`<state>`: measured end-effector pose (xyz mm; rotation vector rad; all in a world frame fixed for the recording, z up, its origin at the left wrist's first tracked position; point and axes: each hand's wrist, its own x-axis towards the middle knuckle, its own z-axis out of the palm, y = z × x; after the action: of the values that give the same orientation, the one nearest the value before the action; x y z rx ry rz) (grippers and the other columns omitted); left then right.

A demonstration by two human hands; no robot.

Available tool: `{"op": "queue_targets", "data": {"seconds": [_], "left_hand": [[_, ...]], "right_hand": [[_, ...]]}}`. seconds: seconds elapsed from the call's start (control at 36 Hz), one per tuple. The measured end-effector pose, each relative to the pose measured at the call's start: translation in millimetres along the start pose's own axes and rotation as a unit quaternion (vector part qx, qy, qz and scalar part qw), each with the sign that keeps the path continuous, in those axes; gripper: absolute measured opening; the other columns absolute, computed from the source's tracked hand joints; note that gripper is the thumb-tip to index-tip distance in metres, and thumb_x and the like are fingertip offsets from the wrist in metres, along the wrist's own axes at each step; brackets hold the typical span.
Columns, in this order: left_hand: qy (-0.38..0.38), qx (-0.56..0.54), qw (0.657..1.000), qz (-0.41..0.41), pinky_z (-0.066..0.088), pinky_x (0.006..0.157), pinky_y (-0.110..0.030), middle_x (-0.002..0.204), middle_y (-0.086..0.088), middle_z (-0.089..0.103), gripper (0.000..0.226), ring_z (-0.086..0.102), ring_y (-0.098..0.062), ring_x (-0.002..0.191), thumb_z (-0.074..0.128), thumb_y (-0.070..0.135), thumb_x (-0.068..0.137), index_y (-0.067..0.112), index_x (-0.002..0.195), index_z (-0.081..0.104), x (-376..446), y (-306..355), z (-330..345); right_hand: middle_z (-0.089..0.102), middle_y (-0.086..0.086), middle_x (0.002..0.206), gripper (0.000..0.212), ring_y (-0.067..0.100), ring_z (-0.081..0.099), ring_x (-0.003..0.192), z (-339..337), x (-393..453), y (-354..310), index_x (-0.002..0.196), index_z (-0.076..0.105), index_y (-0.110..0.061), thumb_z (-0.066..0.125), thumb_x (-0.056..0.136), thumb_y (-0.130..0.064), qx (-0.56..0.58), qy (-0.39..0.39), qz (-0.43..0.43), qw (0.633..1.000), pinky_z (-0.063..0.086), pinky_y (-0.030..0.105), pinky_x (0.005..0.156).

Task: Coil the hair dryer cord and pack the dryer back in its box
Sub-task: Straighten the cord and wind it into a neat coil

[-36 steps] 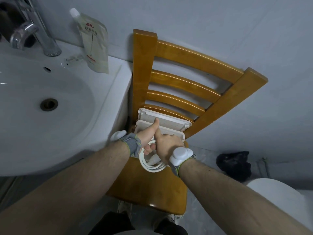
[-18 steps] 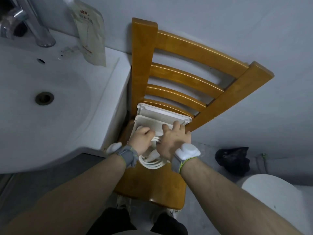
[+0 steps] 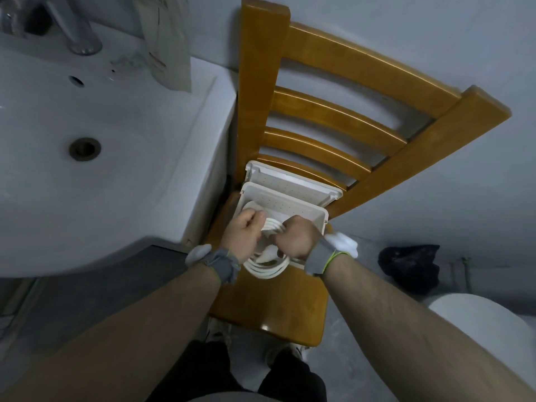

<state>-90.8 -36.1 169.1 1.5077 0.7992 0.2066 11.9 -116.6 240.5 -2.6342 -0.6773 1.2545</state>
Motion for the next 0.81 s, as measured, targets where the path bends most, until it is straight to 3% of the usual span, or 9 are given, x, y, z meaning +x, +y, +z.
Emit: {"op": "queue_targets", "data": {"seconds": [0.08, 0.17, 0.22, 0.36, 0.5, 0.58, 0.69, 0.78, 0.81], "left_hand": [[-0.052, 0.083, 0.995, 0.019, 0.043, 0.060, -0.031, 0.055, 0.017, 0.052, 0.032, 0.049, -0.004, 0.057, 0.049, 0.042, 0.091, 0.030, 0.062, 0.053, 5.2, -0.4, -2.0], [-0.086, 0.083, 0.993, 0.022, 0.050, 0.075, -0.042, 0.070, 0.006, 0.061, 0.028, 0.059, -0.016, 0.072, 0.046, 0.045, 0.089, 0.026, 0.071, 0.056, 13.8, 4.6, -6.2], [-0.097, 0.076, 0.992, 0.021, 0.052, 0.080, -0.043, 0.077, 0.003, 0.065, 0.030, 0.063, -0.017, 0.078, 0.043, 0.048, 0.089, 0.026, 0.077, 0.059, 16.2, 3.7, -6.6], [-0.094, 0.029, 0.994, -0.043, 0.052, 0.075, -0.036, 0.079, 0.005, 0.070, 0.041, 0.066, -0.012, 0.076, 0.040, 0.053, 0.089, 0.019, 0.091, 0.062, 13.3, -8.8, -2.4], [-0.010, 0.037, 0.994, -0.106, 0.044, 0.055, -0.022, 0.055, 0.003, 0.061, 0.047, 0.057, -0.006, 0.051, 0.036, 0.046, 0.096, 0.016, 0.067, 0.060, 10.9, -27.2, 0.2], [0.003, 0.021, 0.993, -0.116, 0.040, 0.061, -0.027, 0.055, -0.004, 0.045, 0.043, 0.046, -0.022, 0.056, 0.039, 0.036, 0.098, 0.013, 0.064, 0.048, 12.6, -32.4, 3.3], [-0.052, 0.079, 0.993, -0.073, 0.034, 0.064, -0.034, 0.055, -0.002, 0.039, 0.041, 0.039, -0.021, 0.057, 0.040, 0.031, 0.100, 0.009, 0.067, 0.048, 17.9, -37.2, -3.2], [-0.119, 0.128, 0.984, -0.040, 0.038, 0.062, -0.028, 0.064, 0.007, 0.055, 0.036, 0.049, -0.007, 0.060, 0.042, 0.032, 0.100, 0.005, 0.093, 0.066, 25.7, -35.4, -4.3], [-0.143, 0.143, 0.979, -0.033, 0.041, 0.063, -0.027, 0.075, 0.006, 0.062, 0.035, 0.055, -0.005, 0.068, 0.041, 0.033, 0.099, 0.009, 0.101, 0.067, 28.7, -36.2, -4.6]], "right_hand": [[0.070, 0.013, 0.076, 0.025, 0.023, 0.060, 0.066, 0.8, -1.8, 8.6, 0.081, 0.072, -0.003, 0.068, 0.075, -0.026, 0.061, -0.071, -0.028, 0.995, 0.050, 0.035, 0.066], [0.063, 0.017, 0.068, 0.035, 0.027, 0.061, 0.056, 8.9, 6.1, 15.9, 0.087, 0.069, -0.003, 0.061, 0.088, -0.037, 0.362, -0.122, -0.049, 0.923, 0.056, 0.037, 0.062], [0.058, 0.011, 0.062, 0.052, 0.021, 0.054, 0.046, 18.3, 12.1, 22.9, 0.083, 0.066, -0.006, 0.048, 0.093, -0.054, 0.425, -0.083, -0.045, 0.900, 0.051, 0.033, 0.050], [0.051, 0.001, 0.040, 0.063, 0.020, 0.048, 0.038, 43.7, 21.3, 29.8, 0.059, 0.058, -0.011, 0.035, 0.096, -0.057, 0.352, 0.044, 0.017, 0.935, 0.042, 0.032, 0.051], [0.047, 0.000, 0.032, 0.063, 0.019, 0.044, 0.031, 67.0, 31.9, 22.9, 0.060, 0.055, -0.008, 0.031, 0.097, -0.052, 0.521, 0.107, 0.175, 0.829, 0.039, 0.029, 0.046], [0.049, 0.002, 0.039, 0.055, 0.019, 0.045, 0.034, 75.4, 28.4, 25.4, 0.065, 0.056, -0.008, 0.034, 0.097, -0.046, 0.574, 0.048, 0.201, 0.792, 0.040, 0.030, 0.050], [0.064, 0.014, 0.059, 0.050, 0.027, 0.063, 0.047, 64.8, 22.9, 38.4, 0.093, 0.060, 0.000, 0.038, 0.097, -0.044, 0.719, -0.108, 0.191, 0.660, 0.055, 0.038, 0.060], [0.070, 0.028, 0.102, 0.073, 0.044, 0.069, 0.092, 56.0, 34.6, 49.0, 0.124, 0.054, 0.003, 0.034, 0.093, -0.060, 0.686, -0.173, 0.169, 0.686, 0.052, 0.055, 0.089], [0.069, 0.028, 0.105, 0.076, 0.043, 0.068, 0.092, 54.1, 37.9, 49.0, 0.129, 0.051, 0.001, 0.033, 0.092, -0.063, 0.672, -0.186, 0.166, 0.697, 0.050, 0.055, 0.092]]}}
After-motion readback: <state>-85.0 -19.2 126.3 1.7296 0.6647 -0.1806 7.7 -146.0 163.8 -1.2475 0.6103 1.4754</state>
